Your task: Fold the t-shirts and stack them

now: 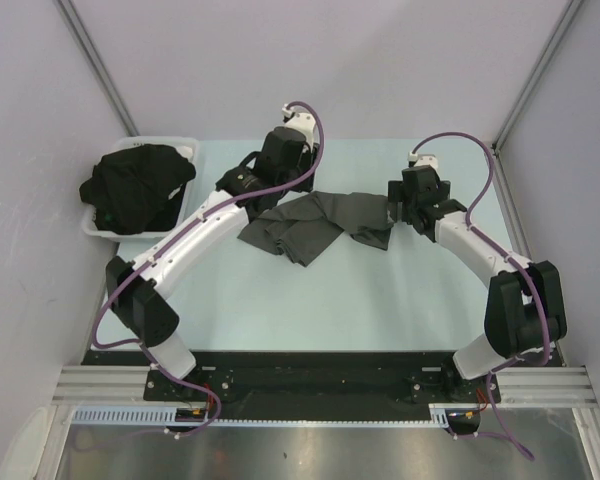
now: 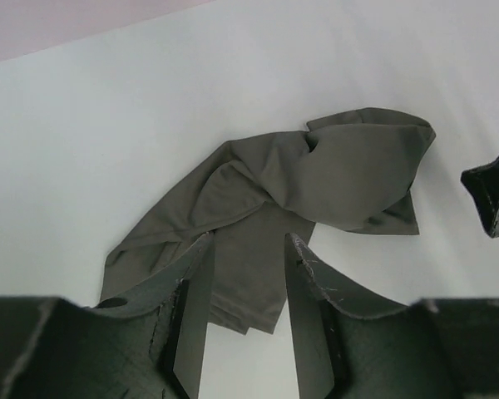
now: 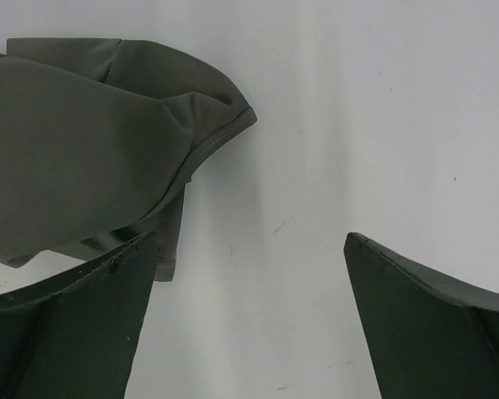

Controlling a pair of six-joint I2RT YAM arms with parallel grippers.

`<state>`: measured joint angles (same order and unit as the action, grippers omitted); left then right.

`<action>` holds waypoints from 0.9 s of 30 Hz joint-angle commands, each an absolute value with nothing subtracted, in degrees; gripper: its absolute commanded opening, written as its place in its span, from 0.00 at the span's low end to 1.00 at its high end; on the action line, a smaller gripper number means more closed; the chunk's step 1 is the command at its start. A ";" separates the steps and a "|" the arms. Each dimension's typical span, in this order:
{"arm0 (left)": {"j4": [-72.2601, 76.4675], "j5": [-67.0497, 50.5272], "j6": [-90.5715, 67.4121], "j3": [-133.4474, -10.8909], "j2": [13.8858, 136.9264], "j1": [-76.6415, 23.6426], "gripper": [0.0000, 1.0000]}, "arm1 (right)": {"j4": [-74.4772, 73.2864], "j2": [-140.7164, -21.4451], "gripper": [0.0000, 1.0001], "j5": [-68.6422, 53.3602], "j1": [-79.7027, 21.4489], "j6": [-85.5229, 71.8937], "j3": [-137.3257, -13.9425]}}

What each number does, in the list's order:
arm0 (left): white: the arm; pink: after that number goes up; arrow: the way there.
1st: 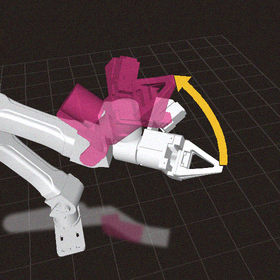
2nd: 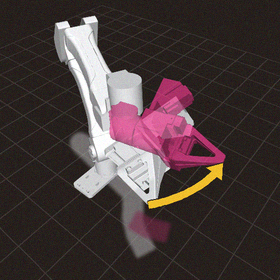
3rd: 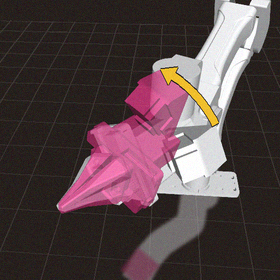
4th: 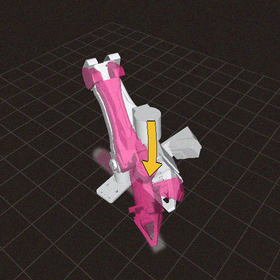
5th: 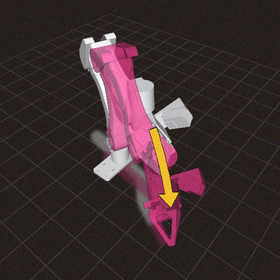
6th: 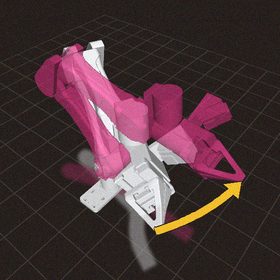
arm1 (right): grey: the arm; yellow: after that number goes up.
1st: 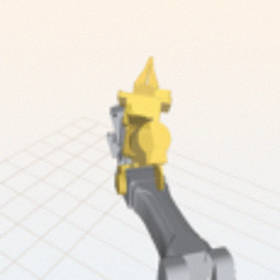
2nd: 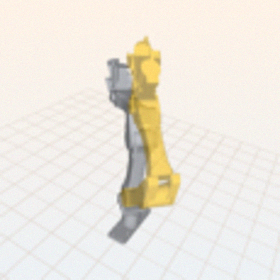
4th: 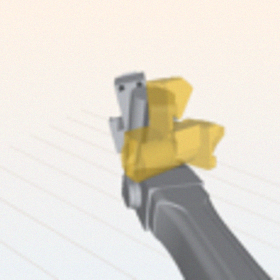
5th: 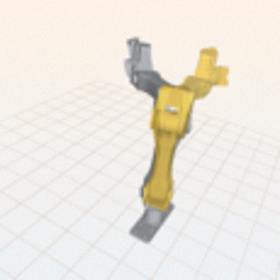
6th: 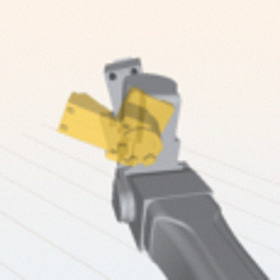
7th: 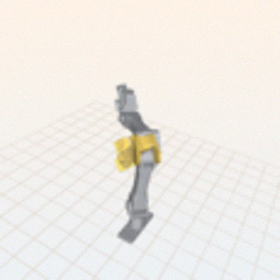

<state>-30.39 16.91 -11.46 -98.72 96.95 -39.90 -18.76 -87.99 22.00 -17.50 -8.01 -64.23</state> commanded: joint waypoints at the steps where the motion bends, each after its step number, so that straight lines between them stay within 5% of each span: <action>1: -27.33 19.16 -11.69 -95.98 92.11 -40.08 0.44 | -20.30 -89.38 1.00 23.64 -17.49 -12.38 -66.97; 10: -30.23 18.28 -12.13 -99.23 93.25 -40.08 0.44 | -21.62 -92.28 1.00 8.89 -15.38 -16.87 -66.97; 27: -31.64 19.34 -12.83 -96.24 90.62 -40.08 0.44 | -21.71 -97.47 0.98 3.17 -16.08 -20.39 -66.88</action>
<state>-31.35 17.96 -12.01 -96.31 93.73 -39.90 -21.39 -96.73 4.69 -15.42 -19.11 -64.75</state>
